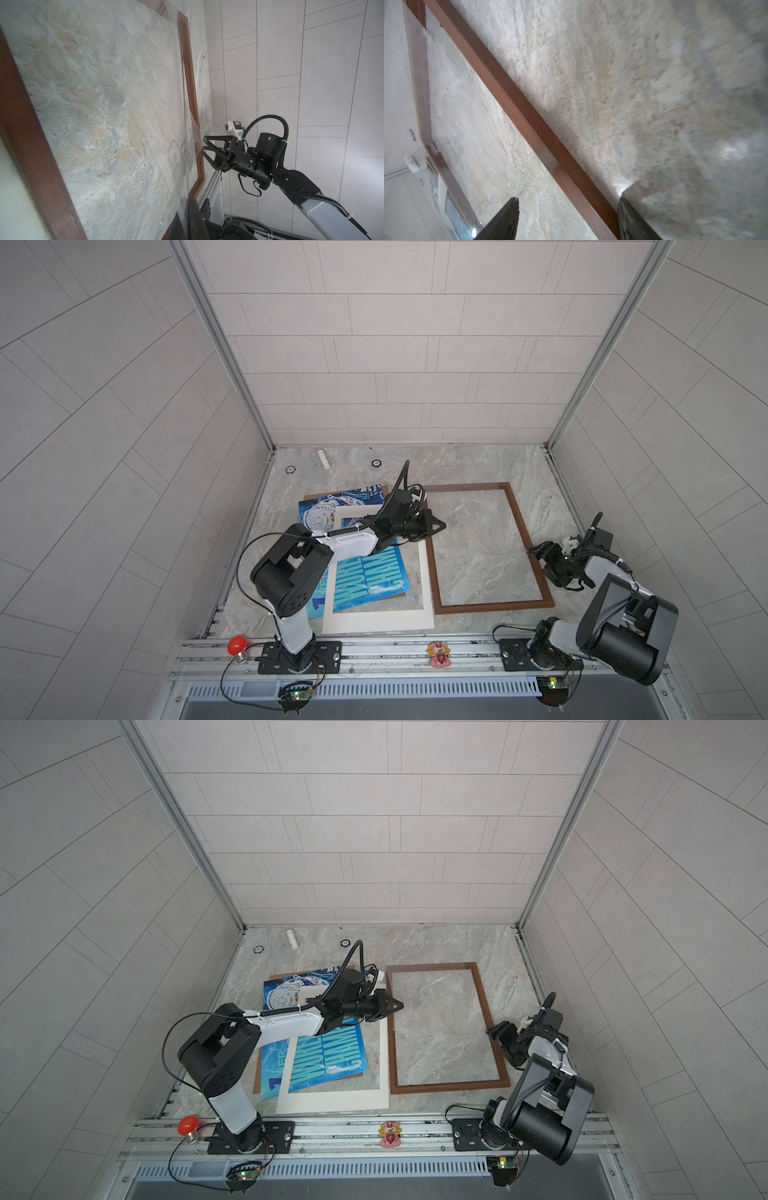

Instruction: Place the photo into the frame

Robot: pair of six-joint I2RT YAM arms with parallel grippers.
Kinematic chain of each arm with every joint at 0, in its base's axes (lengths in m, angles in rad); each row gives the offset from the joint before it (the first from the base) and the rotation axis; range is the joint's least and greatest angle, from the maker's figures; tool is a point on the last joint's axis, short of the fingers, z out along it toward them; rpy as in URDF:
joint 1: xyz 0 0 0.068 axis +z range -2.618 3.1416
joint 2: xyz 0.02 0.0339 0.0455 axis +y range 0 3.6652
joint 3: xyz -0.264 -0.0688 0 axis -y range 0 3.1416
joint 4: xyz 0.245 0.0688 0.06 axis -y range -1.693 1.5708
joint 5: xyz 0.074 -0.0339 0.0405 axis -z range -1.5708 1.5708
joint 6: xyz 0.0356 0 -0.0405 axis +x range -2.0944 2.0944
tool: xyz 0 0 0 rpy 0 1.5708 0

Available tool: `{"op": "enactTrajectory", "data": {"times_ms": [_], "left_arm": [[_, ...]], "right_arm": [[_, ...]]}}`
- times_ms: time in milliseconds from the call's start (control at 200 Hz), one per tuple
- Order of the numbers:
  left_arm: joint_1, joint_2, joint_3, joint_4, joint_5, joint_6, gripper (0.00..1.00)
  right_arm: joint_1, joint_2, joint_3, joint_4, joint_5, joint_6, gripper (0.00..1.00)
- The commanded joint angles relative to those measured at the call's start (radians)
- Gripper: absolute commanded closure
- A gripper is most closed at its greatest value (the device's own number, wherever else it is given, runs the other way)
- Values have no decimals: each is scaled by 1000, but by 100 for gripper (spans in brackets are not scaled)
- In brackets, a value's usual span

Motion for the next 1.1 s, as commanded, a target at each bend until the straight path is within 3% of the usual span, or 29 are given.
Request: {"op": "enactTrajectory", "data": {"times_ms": [0, 205, 260, 450, 841, 971, 1096], "left_arm": [[25, -52, -17, -45, 97, 67, 100], [83, -50, -18, -56, 179, 81, 100], [101, -50, -13, -70, 230, 87, 100], [99, -46, -36, -29, 251, 55, 100], [9, 79, -83, 472, 206, -342, 100], [-32, 60, -110, 388, 164, -270, 100], [-39, -32, -114, 58, 82, -53, 100]], "right_arm": [[20, 12, -38, -66, -71, -1, 29], [32, 18, -87, -51, -160, 26, 28], [32, -1, -81, -67, -135, 17, 19], [32, -116, -44, -71, -45, 20, 18], [17, -33, -7, -5, -112, 60, 17], [-10, -66, -39, 59, -128, 106, 14], [-59, -76, -67, 116, -165, 142, 14]]}}
